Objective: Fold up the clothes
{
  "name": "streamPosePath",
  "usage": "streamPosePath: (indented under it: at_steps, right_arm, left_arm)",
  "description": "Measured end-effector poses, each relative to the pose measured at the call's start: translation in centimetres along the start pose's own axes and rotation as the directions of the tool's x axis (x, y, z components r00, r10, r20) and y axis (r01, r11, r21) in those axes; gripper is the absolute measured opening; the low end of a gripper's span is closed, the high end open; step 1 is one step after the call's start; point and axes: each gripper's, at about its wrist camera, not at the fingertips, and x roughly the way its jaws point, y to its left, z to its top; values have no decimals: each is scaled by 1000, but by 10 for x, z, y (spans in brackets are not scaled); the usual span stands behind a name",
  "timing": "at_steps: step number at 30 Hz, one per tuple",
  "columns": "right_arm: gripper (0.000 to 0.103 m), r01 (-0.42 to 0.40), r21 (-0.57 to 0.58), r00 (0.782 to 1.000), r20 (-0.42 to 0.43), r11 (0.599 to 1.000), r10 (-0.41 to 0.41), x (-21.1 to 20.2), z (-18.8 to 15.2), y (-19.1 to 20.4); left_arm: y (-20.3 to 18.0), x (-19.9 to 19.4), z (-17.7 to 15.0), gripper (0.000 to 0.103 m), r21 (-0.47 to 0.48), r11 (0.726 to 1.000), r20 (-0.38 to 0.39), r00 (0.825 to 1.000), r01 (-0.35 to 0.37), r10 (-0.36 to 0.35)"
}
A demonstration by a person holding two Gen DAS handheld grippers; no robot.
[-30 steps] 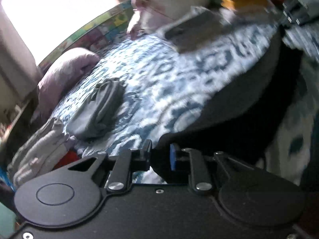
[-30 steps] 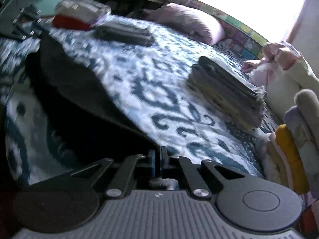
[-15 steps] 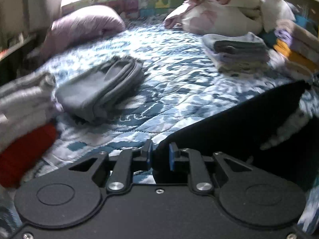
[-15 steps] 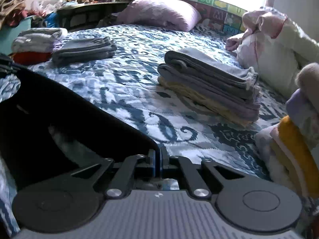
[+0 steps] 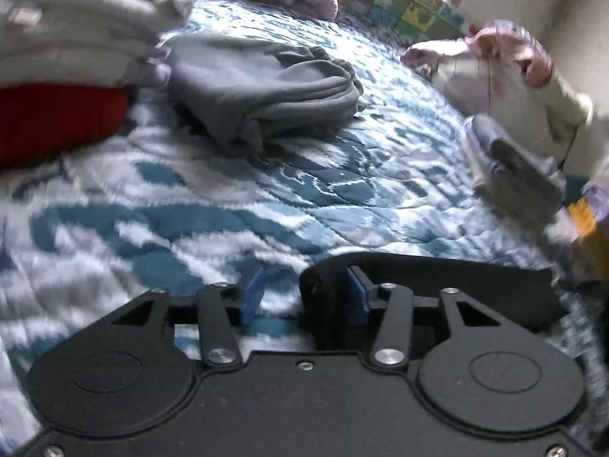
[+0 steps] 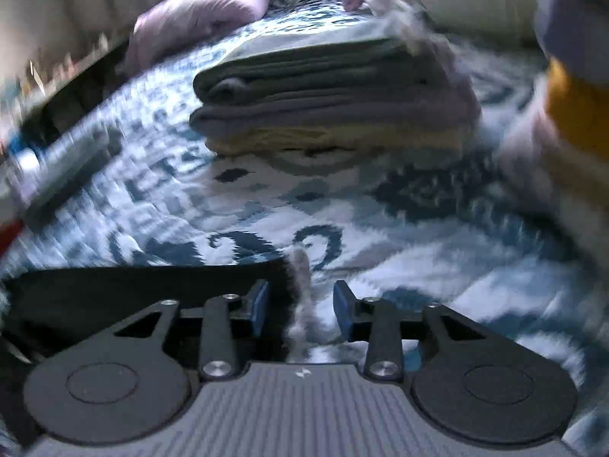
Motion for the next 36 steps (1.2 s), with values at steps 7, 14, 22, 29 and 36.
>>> streamPosePath:
  at_steps: [7, 14, 22, 29, 36]
  right_arm:
    - [51, -164, 174, 987, 34, 971, 160, -3, -22, -25]
    - [11, -182, 106, 983, 25, 978, 181, 4, -14, 2]
    - [20, 40, 27, 998, -47, 999, -39, 29, 29, 7]
    - [42, -4, -56, 998, 56, 998, 7, 6, 19, 23]
    - [35, -5, -296, 1000, 2, 955, 6, 22, 4, 73]
  left_arm:
    - [0, 6, -7, 50, -69, 995, -18, 997, 73, -74]
    - [-16, 1, -7, 18, 7, 999, 30, 998, 54, -54]
    - [-1, 3, -11, 20, -19, 1000, 13, 1000, 6, -6]
    - [-8, -17, -17, 22, 40, 999, 70, 997, 7, -10]
    - [-47, -2, -30, 31, 228, 973, 18, 1000, -14, 10]
